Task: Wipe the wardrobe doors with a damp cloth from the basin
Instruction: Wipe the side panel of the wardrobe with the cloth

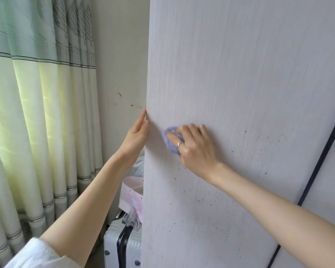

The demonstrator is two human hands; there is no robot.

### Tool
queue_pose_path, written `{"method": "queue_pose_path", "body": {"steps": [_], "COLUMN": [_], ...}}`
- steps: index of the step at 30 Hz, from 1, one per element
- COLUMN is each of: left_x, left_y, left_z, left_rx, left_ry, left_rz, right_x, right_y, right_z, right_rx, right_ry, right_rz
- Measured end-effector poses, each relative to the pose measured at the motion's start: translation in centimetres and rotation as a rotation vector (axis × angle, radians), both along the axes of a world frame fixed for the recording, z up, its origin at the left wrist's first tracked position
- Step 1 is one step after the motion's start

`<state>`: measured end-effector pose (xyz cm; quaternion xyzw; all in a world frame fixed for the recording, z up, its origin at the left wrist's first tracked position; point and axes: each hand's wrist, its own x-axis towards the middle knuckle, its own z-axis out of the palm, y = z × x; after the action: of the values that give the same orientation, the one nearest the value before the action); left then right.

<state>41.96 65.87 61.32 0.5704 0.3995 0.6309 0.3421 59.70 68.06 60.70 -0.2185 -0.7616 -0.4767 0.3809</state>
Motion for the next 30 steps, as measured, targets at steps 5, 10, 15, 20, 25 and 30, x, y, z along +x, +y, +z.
{"method": "queue_pose_path", "body": {"steps": [5,10,15,20,25,30], "left_x": [0.5,1.2,1.7,1.8,1.8,1.8], "left_y": [0.1,0.2,0.5,1.0,1.6,1.9], "left_z": [-0.5,-1.3,-2.1,-2.5,-2.6,-2.9], "left_rx": [0.003,0.02,0.0,-0.013,-0.002,-0.003], "left_ry": [0.045,0.026,-0.02,-0.079,-0.079,-0.098], "left_rz": [0.074,0.183,0.313,0.403,0.439,0.44], "right_x": [2.6,2.6,4.6,8.0,9.1,8.7], "right_y": [-1.6,-1.0,-1.4,-2.3,-0.9,-1.5], "right_z": [-4.8,4.1,0.6,-3.8,4.0,-0.5], "right_rx": [0.015,0.029,0.035,-0.025,0.067,-0.022], "right_ry": [-0.387,0.033,-0.036,-0.403,0.086,0.153], "right_rz": [-0.065,-0.09,-0.027,-0.059,-0.048,-0.063]}}
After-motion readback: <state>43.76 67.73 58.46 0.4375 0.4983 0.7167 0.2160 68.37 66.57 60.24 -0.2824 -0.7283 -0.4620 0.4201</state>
